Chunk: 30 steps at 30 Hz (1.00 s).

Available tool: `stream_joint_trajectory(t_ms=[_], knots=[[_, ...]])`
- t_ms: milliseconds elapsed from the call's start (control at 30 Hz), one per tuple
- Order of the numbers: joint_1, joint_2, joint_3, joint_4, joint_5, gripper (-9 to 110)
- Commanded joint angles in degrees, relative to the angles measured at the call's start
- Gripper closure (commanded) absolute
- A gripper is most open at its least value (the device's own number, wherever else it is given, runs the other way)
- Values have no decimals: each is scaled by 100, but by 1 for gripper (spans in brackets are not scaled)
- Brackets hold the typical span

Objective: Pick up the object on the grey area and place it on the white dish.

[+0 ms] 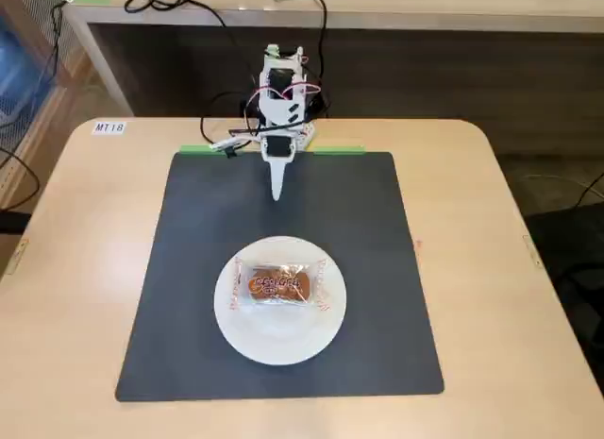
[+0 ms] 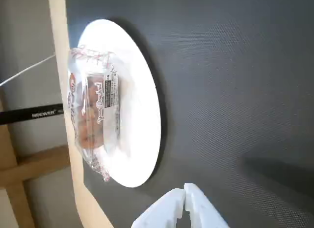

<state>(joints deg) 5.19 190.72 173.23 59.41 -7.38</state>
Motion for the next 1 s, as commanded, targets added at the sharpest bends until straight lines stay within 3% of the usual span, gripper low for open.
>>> stream_joint_trajectory(t_ms=[0,967], knots=[[44,123,316,-176,-62,102],[-176,132,668,-299,-369,101]])
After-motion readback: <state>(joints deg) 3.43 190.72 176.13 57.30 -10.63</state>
